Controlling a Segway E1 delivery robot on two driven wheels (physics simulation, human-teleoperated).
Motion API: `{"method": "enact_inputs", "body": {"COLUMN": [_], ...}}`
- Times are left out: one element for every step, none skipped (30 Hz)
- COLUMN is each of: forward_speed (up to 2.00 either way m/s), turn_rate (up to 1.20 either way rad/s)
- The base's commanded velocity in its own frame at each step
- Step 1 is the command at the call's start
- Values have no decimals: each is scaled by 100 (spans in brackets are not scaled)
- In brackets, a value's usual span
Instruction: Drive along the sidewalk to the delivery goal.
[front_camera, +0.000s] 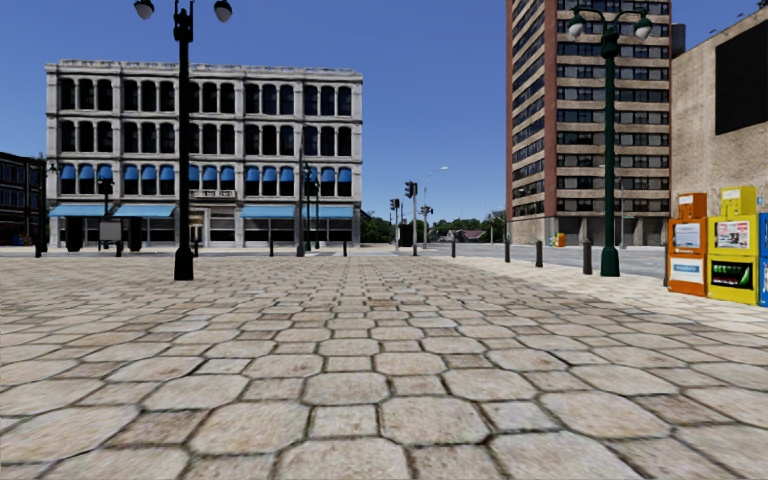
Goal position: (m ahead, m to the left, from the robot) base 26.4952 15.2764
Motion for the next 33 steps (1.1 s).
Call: {"method": "enact_inputs", "body": {"forward_speed": [200, 200, 200, 200, 200, 200, 200, 200, 200, 200, 200, 200, 200, 200, 200, 200, 200, 200, 200, 200, 200, 200, 200, 200, 200, 200, 200, 200, 200, 200, 200, 200, 200], "turn_rate": [0, 0, 0, 0, 0, 0, 0, 0, 0, 0, 0, 0, 0, 0, 0, 0, 0, 0, 0, 0, 0, 0, 0, 0, 0, 0, 0, 0, 0, 0, 0, 0, 0]}}
